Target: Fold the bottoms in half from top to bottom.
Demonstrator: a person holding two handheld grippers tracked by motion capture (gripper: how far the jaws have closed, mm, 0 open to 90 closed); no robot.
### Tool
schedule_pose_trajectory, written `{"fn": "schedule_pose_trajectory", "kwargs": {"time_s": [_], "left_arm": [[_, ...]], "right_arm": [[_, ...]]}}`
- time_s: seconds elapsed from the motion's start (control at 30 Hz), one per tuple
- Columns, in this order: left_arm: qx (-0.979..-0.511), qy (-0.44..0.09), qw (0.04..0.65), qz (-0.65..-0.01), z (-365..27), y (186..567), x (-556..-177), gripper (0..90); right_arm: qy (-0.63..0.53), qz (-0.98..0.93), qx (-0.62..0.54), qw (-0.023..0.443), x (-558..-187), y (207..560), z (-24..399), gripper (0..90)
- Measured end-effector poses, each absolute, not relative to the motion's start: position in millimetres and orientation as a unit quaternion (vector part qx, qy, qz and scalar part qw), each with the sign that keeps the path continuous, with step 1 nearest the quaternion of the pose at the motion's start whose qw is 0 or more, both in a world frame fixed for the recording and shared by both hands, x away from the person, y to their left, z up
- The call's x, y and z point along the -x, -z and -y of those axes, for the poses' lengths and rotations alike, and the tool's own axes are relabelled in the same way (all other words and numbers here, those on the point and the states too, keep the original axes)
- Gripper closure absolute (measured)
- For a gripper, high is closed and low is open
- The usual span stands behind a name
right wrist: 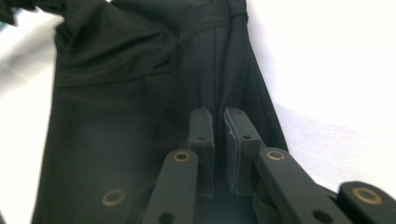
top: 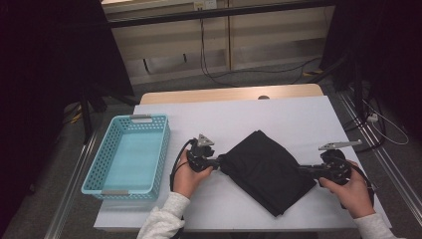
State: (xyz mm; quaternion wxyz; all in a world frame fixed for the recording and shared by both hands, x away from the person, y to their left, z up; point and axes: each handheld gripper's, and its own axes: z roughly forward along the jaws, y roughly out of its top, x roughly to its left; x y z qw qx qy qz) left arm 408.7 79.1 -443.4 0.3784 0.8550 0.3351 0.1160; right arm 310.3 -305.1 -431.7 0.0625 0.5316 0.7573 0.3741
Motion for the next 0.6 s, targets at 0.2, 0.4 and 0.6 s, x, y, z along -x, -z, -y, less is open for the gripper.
{"fn": "schedule_pose_trajectory", "kwargs": {"time_s": [0.2, 0.4, 0.6], "left_arm": [[-0.854, -0.133, 0.377, -0.333, -84.3, 439.6, -410.2, 40.1], [-0.843, -0.149, 0.38, -0.351, -88.3, 436.7, -412.4, 30.1], [-0.833, -0.14, 0.385, -0.372, -90.2, 434.2, -414.3, 25.2]], "right_arm": [[-0.371, -0.761, -0.528, 0.07, -308.9, 427.9, 305.1, 82.1], [-0.35, -0.765, -0.537, 0.065, -308.4, 435.1, 311.0, 80.4], [-0.352, -0.771, -0.523, 0.089, -311.3, 435.9, 307.6, 66.9]]}}
